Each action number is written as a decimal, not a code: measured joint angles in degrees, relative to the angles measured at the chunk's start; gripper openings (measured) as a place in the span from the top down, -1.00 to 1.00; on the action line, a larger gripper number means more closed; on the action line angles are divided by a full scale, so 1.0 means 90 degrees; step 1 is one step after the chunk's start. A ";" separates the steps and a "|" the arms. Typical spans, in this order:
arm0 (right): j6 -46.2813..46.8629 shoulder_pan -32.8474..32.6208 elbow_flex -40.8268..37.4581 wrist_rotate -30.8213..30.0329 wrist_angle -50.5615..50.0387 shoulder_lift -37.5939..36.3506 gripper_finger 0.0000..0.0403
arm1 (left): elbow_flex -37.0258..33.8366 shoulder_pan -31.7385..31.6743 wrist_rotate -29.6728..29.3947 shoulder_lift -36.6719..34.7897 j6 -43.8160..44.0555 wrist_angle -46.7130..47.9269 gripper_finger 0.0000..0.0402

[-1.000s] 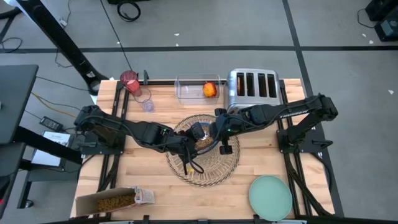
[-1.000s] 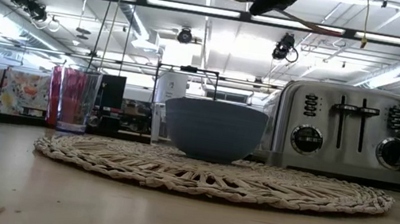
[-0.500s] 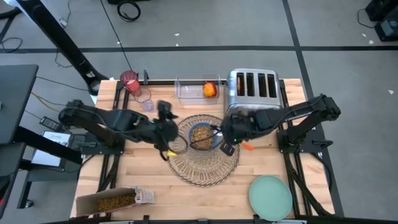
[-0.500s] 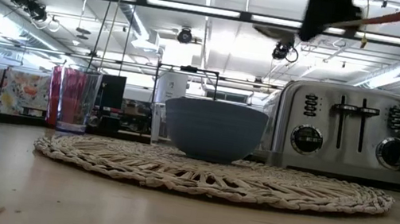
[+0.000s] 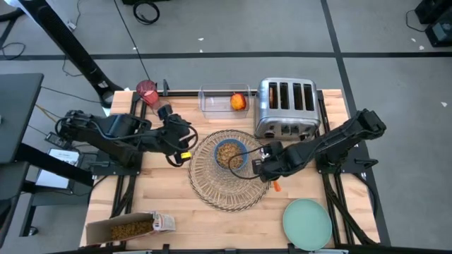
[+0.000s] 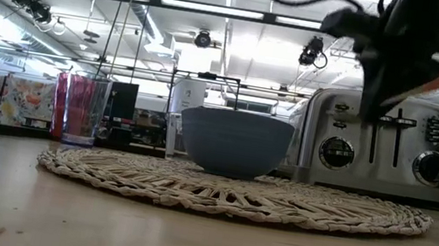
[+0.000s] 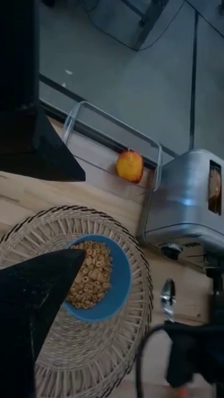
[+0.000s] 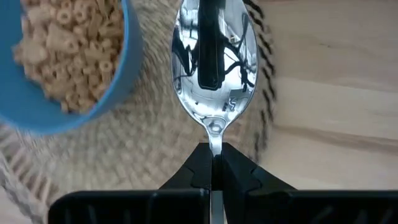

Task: Arrange a breakfast setting
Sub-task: Put the orange spoon to the right of the blue bowl on the brown placemat, then put the light green plate to the bottom left of the blue bowl on the brown placemat

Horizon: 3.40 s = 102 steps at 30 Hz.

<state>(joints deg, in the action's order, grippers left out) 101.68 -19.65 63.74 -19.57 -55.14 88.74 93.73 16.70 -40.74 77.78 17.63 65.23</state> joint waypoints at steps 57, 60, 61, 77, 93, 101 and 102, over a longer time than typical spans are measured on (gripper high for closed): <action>0.0367 0.0780 -0.0104 0.0138 0.1312 0.2000 0.71 | -0.0005 -0.0008 0.0006 0.0019 0.0972 -0.0110 0.04; 0.0358 0.0781 -0.0104 0.0141 0.1315 0.2000 0.63 | -0.0005 -0.0008 0.0007 0.0019 0.0972 -0.0110 0.04; 0.0353 0.0783 -0.0104 0.0141 0.1315 0.2000 0.61 | -0.0005 -0.0008 0.0007 0.0019 0.0971 -0.0110 0.04; -0.0310 0.0783 -0.0106 0.0076 0.0199 0.0669 0.57 | -0.0005 -0.0008 0.0006 0.0019 0.0976 -0.0109 0.04; -0.5135 0.0804 0.0141 -0.0528 0.1280 -0.1607 0.57 | -0.0007 -0.0627 0.0371 0.0019 0.1016 -0.0387 0.04; -0.5797 0.2136 0.1531 -0.1861 -0.0159 -0.1778 0.55 | -0.0007 -0.1206 0.0541 0.0019 0.0517 -0.1618 0.04; -0.5910 0.2363 0.1636 -0.1977 -0.0157 -0.1769 0.54 | -0.0007 -0.1267 0.0540 0.0019 0.0489 -0.1749 0.04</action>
<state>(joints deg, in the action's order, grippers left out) 48.48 1.62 78.46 -37.37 -56.56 72.82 93.67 5.29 -35.88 77.95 22.03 49.48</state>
